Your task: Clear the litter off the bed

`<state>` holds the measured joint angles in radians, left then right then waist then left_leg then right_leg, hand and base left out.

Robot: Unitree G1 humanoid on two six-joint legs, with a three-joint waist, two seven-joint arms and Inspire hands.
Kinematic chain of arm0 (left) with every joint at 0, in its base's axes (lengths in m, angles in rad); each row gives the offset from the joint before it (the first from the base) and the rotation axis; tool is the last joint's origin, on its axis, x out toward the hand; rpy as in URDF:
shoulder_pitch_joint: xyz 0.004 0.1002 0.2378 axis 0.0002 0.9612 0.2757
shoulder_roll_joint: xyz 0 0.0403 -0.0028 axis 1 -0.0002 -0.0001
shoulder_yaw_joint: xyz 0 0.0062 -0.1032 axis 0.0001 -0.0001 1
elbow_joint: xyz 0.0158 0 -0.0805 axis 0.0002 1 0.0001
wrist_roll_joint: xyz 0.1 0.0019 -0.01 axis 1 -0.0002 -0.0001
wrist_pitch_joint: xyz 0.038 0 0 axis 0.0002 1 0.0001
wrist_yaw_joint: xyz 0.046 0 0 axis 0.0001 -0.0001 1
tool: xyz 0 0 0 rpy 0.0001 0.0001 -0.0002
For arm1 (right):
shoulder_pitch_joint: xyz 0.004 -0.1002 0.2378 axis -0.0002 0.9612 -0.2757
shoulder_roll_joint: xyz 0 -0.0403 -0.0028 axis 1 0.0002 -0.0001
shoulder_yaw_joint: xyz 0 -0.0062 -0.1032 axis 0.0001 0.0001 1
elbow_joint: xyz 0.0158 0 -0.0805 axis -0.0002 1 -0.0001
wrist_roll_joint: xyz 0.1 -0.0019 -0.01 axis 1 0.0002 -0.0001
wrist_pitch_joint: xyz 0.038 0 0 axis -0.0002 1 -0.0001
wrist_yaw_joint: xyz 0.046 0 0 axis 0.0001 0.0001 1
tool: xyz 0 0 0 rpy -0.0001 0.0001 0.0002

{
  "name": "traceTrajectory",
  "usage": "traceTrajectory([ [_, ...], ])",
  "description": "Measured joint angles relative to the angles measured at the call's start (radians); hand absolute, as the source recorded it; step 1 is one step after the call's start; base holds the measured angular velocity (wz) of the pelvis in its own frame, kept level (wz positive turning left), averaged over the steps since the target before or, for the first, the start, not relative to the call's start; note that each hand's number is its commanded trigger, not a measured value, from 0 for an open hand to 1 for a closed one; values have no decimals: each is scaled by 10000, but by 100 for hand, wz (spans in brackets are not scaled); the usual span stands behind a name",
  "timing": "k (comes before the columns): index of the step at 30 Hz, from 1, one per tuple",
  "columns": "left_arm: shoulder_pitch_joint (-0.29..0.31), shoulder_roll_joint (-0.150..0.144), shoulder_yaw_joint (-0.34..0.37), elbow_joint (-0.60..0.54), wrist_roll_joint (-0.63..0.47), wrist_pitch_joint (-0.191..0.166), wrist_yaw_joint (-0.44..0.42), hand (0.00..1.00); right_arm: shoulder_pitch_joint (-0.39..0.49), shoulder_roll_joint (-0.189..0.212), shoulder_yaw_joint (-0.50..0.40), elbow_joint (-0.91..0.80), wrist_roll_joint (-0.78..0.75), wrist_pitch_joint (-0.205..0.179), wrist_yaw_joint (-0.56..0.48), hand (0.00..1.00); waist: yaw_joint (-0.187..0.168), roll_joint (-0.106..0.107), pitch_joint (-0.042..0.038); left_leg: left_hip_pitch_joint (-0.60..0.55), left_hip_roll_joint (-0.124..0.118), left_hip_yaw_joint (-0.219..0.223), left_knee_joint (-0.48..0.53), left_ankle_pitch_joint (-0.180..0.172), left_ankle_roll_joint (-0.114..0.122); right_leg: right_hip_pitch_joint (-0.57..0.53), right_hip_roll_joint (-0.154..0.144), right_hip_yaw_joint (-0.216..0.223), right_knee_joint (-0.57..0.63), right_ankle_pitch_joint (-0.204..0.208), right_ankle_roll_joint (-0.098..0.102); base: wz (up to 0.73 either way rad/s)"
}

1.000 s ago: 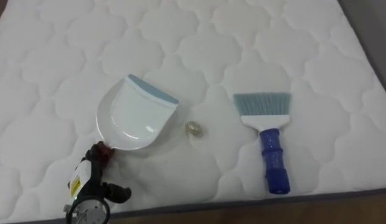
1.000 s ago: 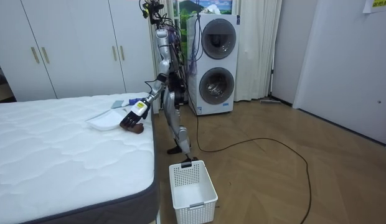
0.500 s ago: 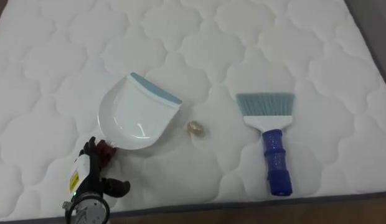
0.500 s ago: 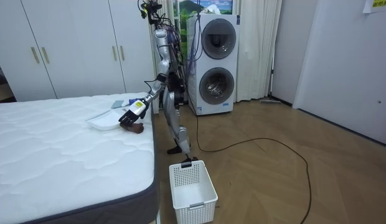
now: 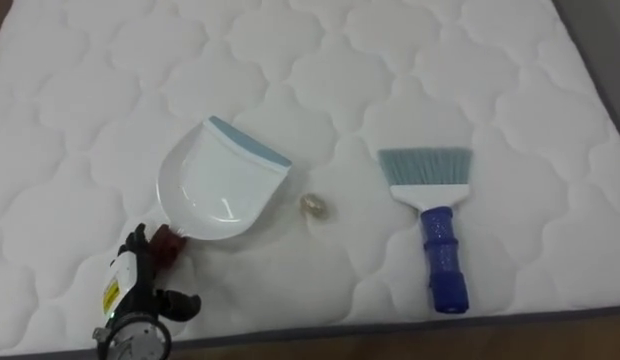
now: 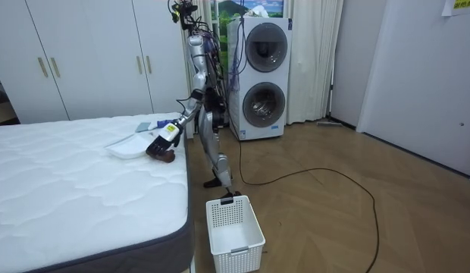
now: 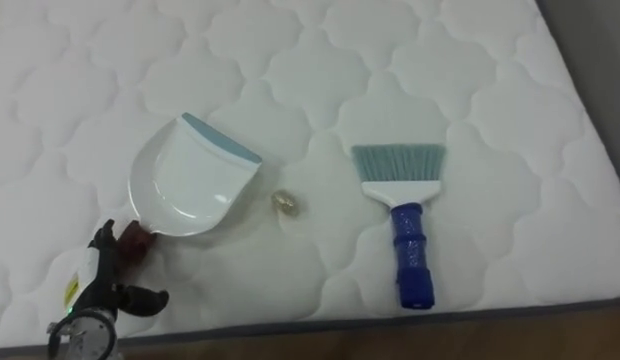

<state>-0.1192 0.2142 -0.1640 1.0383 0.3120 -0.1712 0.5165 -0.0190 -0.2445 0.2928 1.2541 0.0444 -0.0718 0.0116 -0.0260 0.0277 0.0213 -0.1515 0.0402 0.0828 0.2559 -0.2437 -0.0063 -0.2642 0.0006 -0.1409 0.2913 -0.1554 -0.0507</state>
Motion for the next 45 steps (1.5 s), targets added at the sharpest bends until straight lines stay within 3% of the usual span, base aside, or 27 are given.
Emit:
traceTrajectory([
  [11,-366,88,36,570,-81,156,-224,0,-24,-51,37,-43,-37,-82,-218,0,-27,-64,8,-379,-37,69,96,3,6,-589,-76,-11,438,-2,-3,-3],
  [19,-848,111,34,748,-437,112,-346,0,-55,-41,69,-131,-5,-165,-224,0,-124,-235,114,-853,-193,204,495,56,100,-1041,-292,2,705,7,7,-3],
  [27,-1113,354,34,892,-430,114,-489,0,-133,33,69,-140,28,-139,-221,0,-260,-229,115,-1403,-202,221,939,56,105,-1488,-355,-3,919,88,-26,0],
  [35,-1310,391,35,943,-433,125,-489,0,-230,35,80,-145,42,-125,-254,0,-253,-217,124,-1820,-206,225,1254,53,106,-1886,-387,25,1122,116,-58,0],
  [45,-1662,387,14,1098,-870,199,-731,0,-412,-5,206,-186,290,66,-348,0,-267,-85,230,-2310,-174,335,1601,34,138,-2336,-412,61,1318,216,-112,-1],
])
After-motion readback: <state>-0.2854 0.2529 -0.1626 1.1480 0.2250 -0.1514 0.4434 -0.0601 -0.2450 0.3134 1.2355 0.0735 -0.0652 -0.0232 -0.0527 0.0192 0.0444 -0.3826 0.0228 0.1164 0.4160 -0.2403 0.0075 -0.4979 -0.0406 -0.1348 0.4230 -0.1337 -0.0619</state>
